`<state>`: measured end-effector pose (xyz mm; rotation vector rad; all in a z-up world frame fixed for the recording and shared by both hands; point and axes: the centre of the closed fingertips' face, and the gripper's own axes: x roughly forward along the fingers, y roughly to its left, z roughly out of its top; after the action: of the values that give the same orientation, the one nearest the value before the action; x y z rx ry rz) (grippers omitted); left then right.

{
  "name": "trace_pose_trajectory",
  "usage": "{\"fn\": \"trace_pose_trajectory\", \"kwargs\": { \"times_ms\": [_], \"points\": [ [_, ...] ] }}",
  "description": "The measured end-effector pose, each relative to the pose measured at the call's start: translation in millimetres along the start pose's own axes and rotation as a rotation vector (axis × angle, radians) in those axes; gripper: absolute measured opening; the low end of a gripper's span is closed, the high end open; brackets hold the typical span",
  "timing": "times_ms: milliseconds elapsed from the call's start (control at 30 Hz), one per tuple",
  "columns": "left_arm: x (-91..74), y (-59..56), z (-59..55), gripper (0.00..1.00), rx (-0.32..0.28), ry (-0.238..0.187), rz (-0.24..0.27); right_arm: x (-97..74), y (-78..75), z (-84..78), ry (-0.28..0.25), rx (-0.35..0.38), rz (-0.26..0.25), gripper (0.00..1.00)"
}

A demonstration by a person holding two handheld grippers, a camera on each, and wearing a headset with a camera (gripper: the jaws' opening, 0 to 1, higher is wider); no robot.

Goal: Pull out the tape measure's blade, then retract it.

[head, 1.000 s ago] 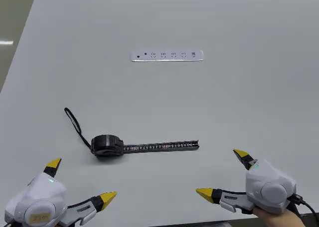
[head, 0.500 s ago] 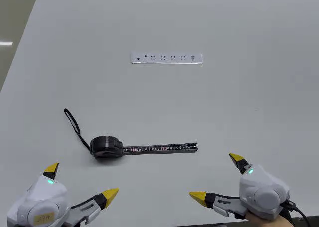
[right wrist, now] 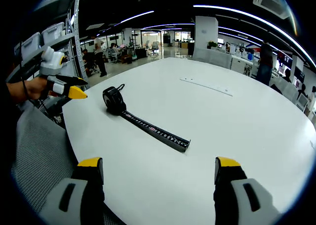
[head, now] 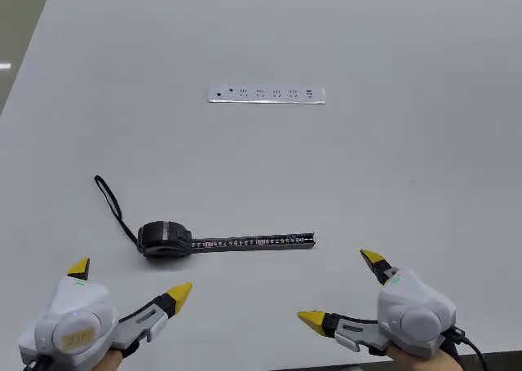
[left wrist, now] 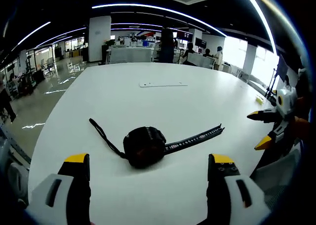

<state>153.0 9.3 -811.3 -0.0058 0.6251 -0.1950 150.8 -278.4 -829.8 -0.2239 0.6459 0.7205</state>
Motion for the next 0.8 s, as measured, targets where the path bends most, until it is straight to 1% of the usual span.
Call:
{"fn": "trace_pose_trajectory", "kwargs": {
  "times_ms": [100,167,233,300,400,433,500,567,667,800],
  "points": [
    [7.1,-3.1,0.2,0.99,-0.022,0.001,-0.005,1.5,-1.6,0.8,-0.007,-0.007,0.004,0.94],
    [12.4,-3.3,-1.1,0.98,-0.019,0.003,0.002,3.3,-2.7,0.6,-0.010,-0.022,0.011,0.93],
    [16.8,-3.5,-3.1,0.96,-0.020,0.013,0.001,4.5,-3.9,1.5,-0.017,-0.035,0.013,0.91],
    [22.0,-0.9,-5.6,0.95,-0.030,0.024,0.007,6.1,-4.5,2.9,-0.029,-0.051,0.022,0.89],
    [27.8,4.3,-5.0,0.93,-0.039,0.028,0.012,9.4,-6.4,4.2,-0.038,-0.076,0.033,0.86],
    [30.2,7.5,-4.1,0.93,-0.044,0.023,0.025,10.9,-6.9,4.2,-0.039,-0.081,0.042,0.85],
    [33.9,8.9,-5.5,0.92,-0.055,0.033,0.023,13.2,-7.7,4.4,-0.043,-0.092,0.056,0.84],
    [35.9,9.9,-5.2,0.91,-0.050,0.027,0.032,15.6,-9.4,3.4,-0.038,-0.105,0.060,0.83],
    [41.1,12.0,-11.0,0.91,-0.064,0.044,0.037,18.6,-12.9,2.2,-0.028,-0.108,0.069,0.82],
    [44.4,13.9,-13.9,0.90,-0.078,0.049,0.050,22.5,-16.2,-0.5,-0.025,-0.129,0.090,0.78]
  ]
}}
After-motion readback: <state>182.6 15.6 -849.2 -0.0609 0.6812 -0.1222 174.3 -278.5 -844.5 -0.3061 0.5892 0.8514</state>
